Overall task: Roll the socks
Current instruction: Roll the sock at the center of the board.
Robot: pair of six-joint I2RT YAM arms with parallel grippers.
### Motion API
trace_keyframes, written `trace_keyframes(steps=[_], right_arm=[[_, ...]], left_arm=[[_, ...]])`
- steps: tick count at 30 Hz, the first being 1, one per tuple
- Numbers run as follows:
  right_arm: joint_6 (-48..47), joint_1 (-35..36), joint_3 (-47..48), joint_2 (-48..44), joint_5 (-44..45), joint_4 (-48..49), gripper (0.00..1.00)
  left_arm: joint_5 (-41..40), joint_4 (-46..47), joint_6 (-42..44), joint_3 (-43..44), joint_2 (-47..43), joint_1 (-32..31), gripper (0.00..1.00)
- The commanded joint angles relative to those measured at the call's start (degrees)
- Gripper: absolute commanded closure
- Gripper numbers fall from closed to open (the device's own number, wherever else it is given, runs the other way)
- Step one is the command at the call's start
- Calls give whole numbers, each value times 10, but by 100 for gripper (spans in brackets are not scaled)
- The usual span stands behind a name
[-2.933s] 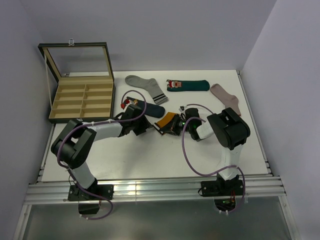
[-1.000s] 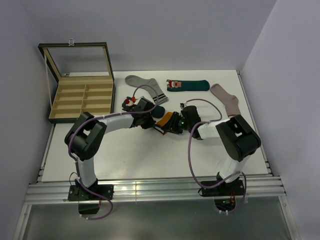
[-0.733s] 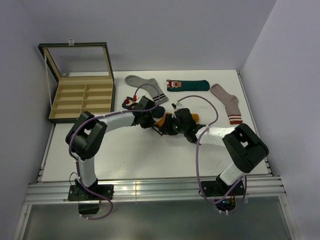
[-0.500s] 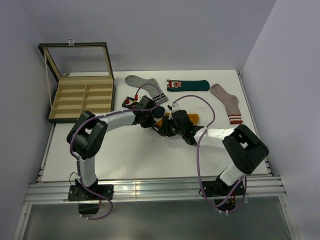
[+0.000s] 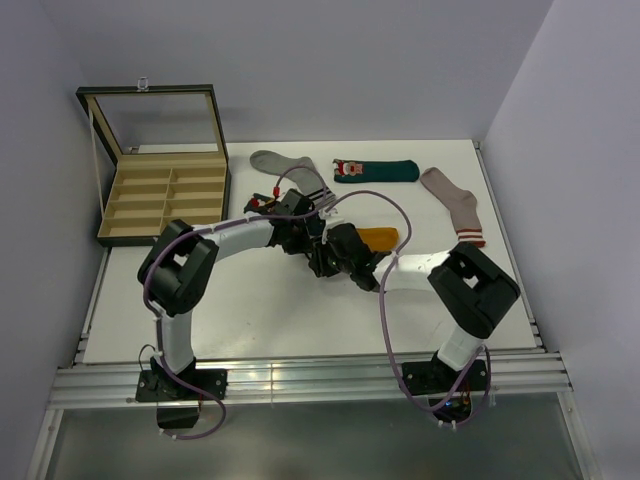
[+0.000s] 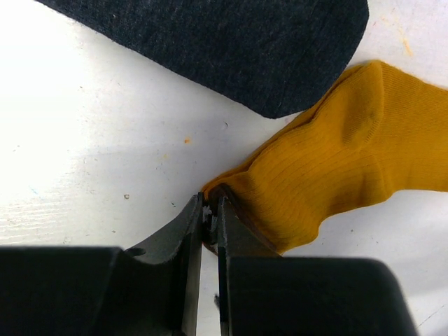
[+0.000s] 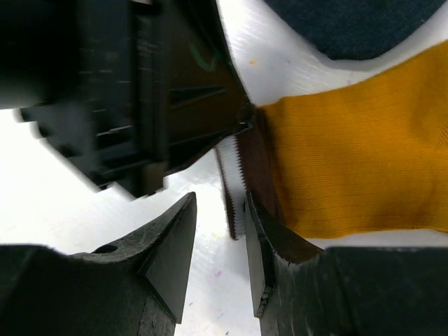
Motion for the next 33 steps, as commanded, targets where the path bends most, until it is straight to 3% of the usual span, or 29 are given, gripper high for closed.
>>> trace_keyframes(steps=[1, 12, 15, 20, 22, 24, 28, 33], right_arm=[[-9, 7, 20, 20, 48, -16, 59], [16, 9, 27, 45, 109, -70, 64], [19, 9, 37, 57, 102, -89, 77], [33, 5, 40, 48, 70, -96, 100], [52, -7, 37, 40, 40, -92, 100], [83, -26, 23, 35, 6, -80, 100], [146, -91, -6, 38, -166, -17, 100], [241, -165, -34, 63, -292, 84, 100]], left_arm=[[6, -22, 17, 22, 10, -4, 96], [10, -39, 23, 42, 21, -3, 95], [10, -40, 21, 46, 22, -2, 93], [6, -20, -13, 21, -7, 11, 78], [5, 3, -33, -6, -34, 24, 65], [-1, 18, -54, -36, -56, 33, 59], [-12, 60, -79, -88, -116, 45, 36], [17, 137, -90, -146, -143, 44, 31]])
